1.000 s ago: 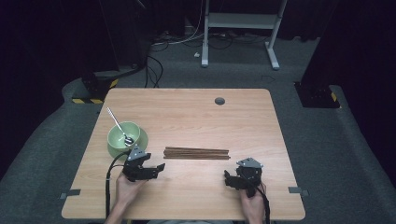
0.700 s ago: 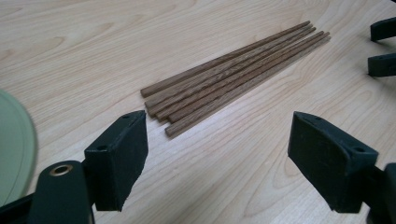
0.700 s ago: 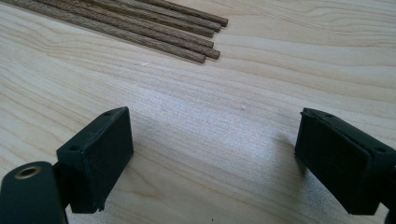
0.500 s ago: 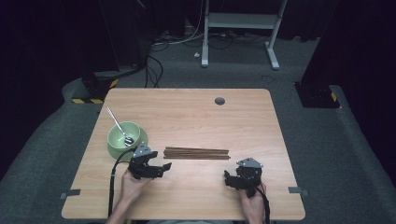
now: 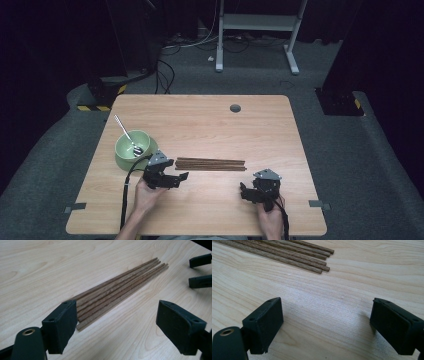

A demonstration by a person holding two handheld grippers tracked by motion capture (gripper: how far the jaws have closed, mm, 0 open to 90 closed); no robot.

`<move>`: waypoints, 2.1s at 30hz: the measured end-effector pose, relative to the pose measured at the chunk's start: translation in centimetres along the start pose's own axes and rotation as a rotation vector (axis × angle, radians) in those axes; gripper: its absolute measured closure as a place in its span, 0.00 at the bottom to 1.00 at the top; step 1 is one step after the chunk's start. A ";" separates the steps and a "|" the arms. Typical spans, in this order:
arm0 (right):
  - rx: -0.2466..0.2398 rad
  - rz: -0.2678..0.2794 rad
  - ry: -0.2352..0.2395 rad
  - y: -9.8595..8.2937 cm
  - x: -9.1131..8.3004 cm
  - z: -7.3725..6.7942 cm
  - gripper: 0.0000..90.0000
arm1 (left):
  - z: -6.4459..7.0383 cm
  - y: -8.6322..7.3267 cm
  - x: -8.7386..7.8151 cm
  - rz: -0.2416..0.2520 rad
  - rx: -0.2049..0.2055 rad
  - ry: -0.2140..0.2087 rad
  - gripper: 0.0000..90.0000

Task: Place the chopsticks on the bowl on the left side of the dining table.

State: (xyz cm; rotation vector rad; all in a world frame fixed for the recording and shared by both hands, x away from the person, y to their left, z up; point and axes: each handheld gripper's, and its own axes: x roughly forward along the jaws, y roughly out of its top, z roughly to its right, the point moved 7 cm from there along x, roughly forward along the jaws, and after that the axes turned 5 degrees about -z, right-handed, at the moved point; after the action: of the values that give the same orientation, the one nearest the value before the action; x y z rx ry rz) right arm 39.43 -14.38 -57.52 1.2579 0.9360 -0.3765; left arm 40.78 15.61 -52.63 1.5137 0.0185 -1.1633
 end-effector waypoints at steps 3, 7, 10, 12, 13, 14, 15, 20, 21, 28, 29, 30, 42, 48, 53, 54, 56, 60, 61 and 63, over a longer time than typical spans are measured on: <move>-0.001 0.002 -0.001 0.0 0.0 0.0 0.12 | 0.1 0.4 0.0 0.001 -0.002 -0.008 0.20; -0.001 0.002 -0.001 0.0 0.0 0.0 0.12 | 0.4 1.3 0.4 -0.012 0.022 -0.001 0.20; -0.001 0.002 -0.001 0.0 0.0 0.0 0.12 | 0.6 2.0 0.9 -0.023 0.037 -0.008 0.20; -0.001 0.002 -0.001 0.0 0.0 0.0 0.12 | 0.8 2.6 1.5 -0.043 0.061 0.000 0.20; -0.001 0.002 -0.001 0.0 0.0 0.0 0.12 | 0.8 2.6 1.5 -0.043 0.061 0.000 0.20; -0.001 0.002 -0.001 0.0 0.0 0.0 0.12 | 1.1 3.0 2.1 -0.045 0.070 -0.014 0.20; -0.001 0.002 -0.001 0.0 0.0 0.0 0.12 | 1.3 3.1 2.4 -0.052 0.076 -0.017 0.21; -0.002 0.002 -0.001 0.0 0.0 0.0 0.12 | 2.1 4.0 3.8 -0.088 0.135 -0.003 0.22; -0.002 0.002 -0.001 0.0 0.0 0.0 0.12 | 2.1 4.0 3.8 -0.088 0.135 -0.003 0.23; -0.003 0.001 0.000 0.0 0.0 0.0 0.12 | 2.5 5.1 4.9 -0.092 0.156 -0.014 0.26; -0.002 0.001 0.000 0.0 0.0 0.0 0.12 | 2.5 5.1 4.9 -0.092 0.156 -0.014 0.26; -0.002 0.001 0.000 0.0 0.0 0.0 0.12 | 2.4 5.4 5.0 -0.088 0.160 -0.014 0.27; -0.003 0.001 0.000 -0.1 0.0 -0.1 0.12 | 1.6 6.6 7.0 -0.085 0.171 -0.017 0.35; -0.002 0.000 0.001 -0.1 0.0 -0.1 0.12 | 1.3 6.9 7.8 -0.100 0.182 -0.032 0.44; -0.006 0.000 0.001 -0.1 0.0 -0.1 0.12 | 1.1 6.8 8.3 -0.113 0.171 -0.032 0.44; -0.006 0.000 0.000 -0.1 0.0 -0.1 0.12 | 0.9 6.7 8.6 -0.125 0.161 -0.037 0.44; -0.008 0.001 0.001 -0.1 0.0 -0.1 0.12 | 0.9 6.6 8.8 -0.131 0.160 -0.040 0.44; -0.008 0.001 0.002 -0.1 0.0 -0.1 0.12 | 0.7 6.2 9.4 -0.158 0.143 -0.064 0.44; -0.008 0.001 0.002 -0.1 0.0 -0.1 0.12 | 0.7 6.2 9.4 -0.158 0.143 -0.064 0.44; -0.008 0.001 0.002 -0.1 0.0 -0.1 0.12 | 0.7 6.1 9.6 -0.165 0.145 -0.063 0.45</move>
State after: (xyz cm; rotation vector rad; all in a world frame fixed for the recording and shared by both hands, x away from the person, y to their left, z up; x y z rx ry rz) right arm 39.31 -14.28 -57.53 1.2518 0.9376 -0.3703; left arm 48.78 7.61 -54.24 1.6260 0.0171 -1.3682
